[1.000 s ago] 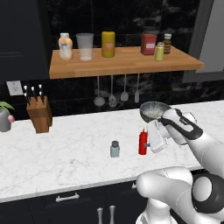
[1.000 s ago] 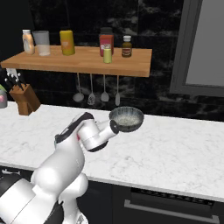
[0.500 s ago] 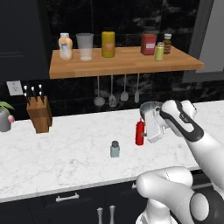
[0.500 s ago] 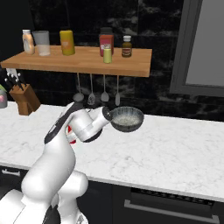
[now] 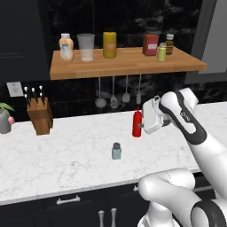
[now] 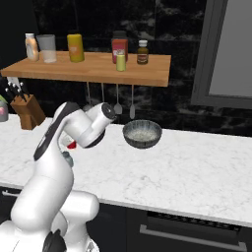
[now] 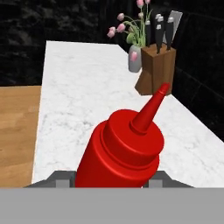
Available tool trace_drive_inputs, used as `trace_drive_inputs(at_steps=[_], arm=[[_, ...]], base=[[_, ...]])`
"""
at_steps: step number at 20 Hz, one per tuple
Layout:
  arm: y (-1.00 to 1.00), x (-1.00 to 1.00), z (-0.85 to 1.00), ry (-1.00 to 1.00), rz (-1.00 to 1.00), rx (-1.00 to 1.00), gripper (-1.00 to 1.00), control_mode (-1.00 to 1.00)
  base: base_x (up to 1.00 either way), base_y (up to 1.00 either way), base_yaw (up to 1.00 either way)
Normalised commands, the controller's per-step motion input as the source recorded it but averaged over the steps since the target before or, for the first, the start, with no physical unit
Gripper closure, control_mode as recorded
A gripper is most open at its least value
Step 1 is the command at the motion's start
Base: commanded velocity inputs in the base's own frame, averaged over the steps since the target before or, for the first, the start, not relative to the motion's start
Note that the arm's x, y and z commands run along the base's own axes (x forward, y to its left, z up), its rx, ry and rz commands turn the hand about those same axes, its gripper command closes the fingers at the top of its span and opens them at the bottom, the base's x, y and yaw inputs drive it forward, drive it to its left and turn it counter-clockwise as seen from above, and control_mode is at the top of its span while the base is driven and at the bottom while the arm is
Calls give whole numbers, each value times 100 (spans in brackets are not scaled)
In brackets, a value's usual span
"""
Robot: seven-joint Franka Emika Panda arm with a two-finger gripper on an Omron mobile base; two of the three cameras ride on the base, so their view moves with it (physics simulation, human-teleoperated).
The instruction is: Put the shaker and condiment bottle from the counter next to their counterparts in the cabinet.
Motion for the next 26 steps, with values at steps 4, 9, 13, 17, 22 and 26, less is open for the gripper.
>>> trace_drive_inputs(at_steps=[4, 9, 13, 17, 22, 26], arm=[[23, -11, 66, 0, -6, 0, 100, -100], [28, -16, 56, 0, -6, 0, 100, -100], [30, -21, 42, 0, -6, 0, 100, -100], [31, -21, 35, 0, -7, 0, 100, -100], [27, -20, 38, 0, -7, 0, 100, -100], [24, -10, 42, 0, -5, 0, 100, -100]], base=[[0, 0, 0], [0, 0, 0], [0, 0, 0], [0, 0, 0], [0, 0, 0], [0, 0, 0]])
